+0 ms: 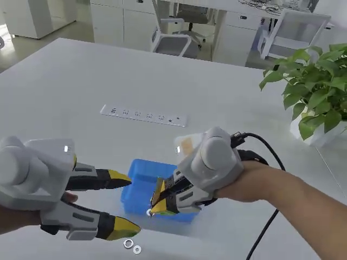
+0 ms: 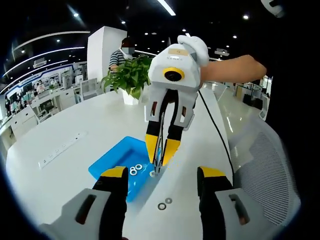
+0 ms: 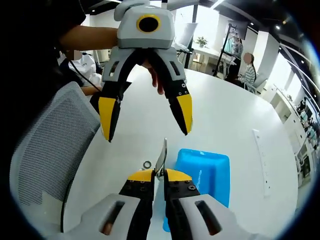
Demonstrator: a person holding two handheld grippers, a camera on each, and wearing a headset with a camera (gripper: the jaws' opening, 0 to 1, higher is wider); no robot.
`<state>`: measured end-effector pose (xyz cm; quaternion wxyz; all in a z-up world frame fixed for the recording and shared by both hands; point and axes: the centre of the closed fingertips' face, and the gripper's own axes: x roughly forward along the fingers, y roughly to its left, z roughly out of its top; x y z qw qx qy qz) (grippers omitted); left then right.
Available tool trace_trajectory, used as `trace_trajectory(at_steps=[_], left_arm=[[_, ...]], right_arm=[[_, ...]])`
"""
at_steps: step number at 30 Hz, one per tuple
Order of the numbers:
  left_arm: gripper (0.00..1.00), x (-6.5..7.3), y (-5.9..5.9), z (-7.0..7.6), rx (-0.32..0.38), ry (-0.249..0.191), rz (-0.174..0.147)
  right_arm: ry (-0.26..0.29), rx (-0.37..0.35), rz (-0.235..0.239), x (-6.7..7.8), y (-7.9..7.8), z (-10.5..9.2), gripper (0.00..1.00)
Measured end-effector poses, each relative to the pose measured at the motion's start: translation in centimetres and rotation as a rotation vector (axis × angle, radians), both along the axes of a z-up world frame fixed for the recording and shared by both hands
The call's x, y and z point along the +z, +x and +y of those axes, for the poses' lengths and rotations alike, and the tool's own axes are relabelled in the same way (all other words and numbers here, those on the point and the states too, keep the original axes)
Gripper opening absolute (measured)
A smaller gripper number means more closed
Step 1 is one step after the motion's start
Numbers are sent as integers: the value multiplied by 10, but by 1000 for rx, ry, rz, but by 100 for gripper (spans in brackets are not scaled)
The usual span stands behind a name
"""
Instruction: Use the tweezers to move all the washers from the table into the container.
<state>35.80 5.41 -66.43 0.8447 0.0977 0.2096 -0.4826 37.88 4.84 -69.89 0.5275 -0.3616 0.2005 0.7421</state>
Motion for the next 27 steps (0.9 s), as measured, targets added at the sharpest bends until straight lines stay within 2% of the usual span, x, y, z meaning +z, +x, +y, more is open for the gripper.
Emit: trace_trajectory(at_steps=[3, 6, 10, 12, 22, 27], left_arm=[[70, -1, 1, 3, 15, -1, 1], [75, -3, 1, 7, 35, -8, 23], [78, -3, 1, 9, 48, -20, 20], [82, -2, 1, 9, 55, -33, 21], [91, -5, 5, 13, 78, -35, 25], [99, -8, 7, 14, 93, -37, 36]], right_arm=[[4, -10, -13, 2, 9, 0, 7], [10, -21, -21, 4, 17, -1, 7], [15, -36, -36, 3, 29, 0, 7], [16, -45, -40, 1, 35, 0, 7], [3, -52, -61, -17, 53, 0, 8], [-3, -59, -70, -25, 62, 0, 8]])
